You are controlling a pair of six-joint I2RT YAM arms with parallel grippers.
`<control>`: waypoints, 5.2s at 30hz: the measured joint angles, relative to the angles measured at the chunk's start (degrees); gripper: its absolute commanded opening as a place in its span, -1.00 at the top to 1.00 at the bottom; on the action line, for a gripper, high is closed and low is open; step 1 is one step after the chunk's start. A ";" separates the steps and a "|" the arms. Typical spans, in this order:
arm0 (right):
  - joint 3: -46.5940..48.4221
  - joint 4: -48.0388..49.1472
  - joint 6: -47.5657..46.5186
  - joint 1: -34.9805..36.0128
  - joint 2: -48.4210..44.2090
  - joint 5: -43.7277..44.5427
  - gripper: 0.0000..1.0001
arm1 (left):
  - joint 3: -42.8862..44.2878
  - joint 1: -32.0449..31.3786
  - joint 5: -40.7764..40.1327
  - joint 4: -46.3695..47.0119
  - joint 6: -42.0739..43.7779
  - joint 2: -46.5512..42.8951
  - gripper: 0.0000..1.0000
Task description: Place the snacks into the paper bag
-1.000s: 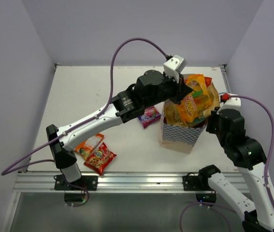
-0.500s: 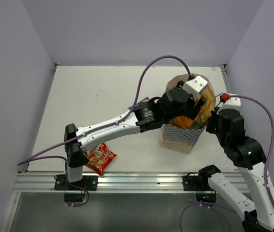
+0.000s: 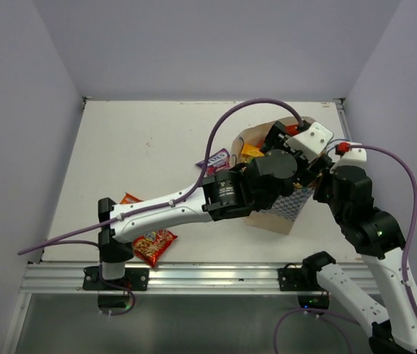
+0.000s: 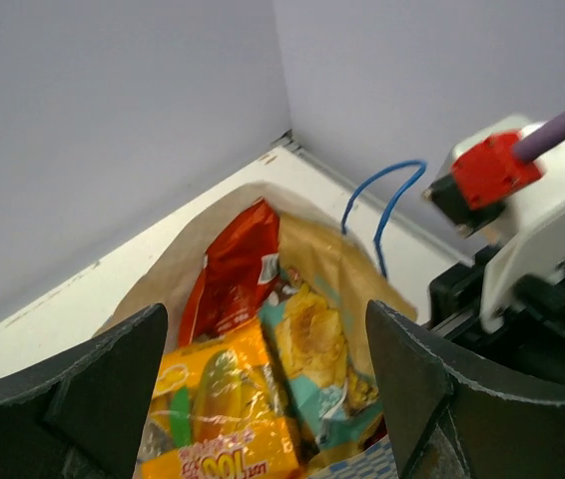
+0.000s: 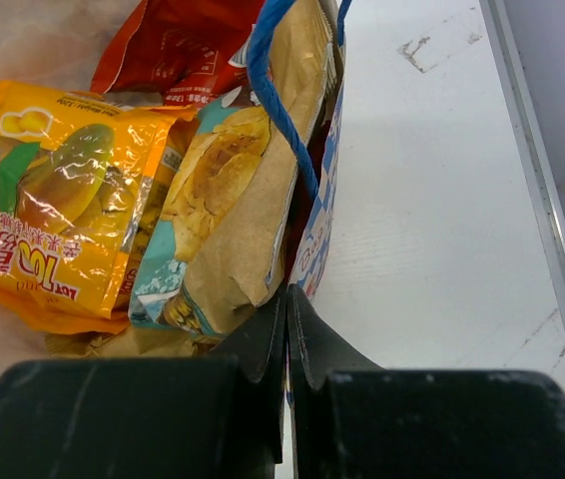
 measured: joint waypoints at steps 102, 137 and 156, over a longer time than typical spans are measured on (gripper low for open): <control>0.00 0.50 -0.02 0.11 0.39 -1.33 1.00 | 3.89 17.51 25.07 -6.47 -18.05 -6.97 1.00; 0.00 0.48 -0.02 0.11 0.35 -1.36 1.00 | -50.10 31.04 5.11 19.89 -12.96 -40.74 -0.93; -0.07 0.48 -0.02 0.39 0.11 -1.33 1.00 | -66.73 54.51 56.39 38.18 -37.73 -7.82 -0.96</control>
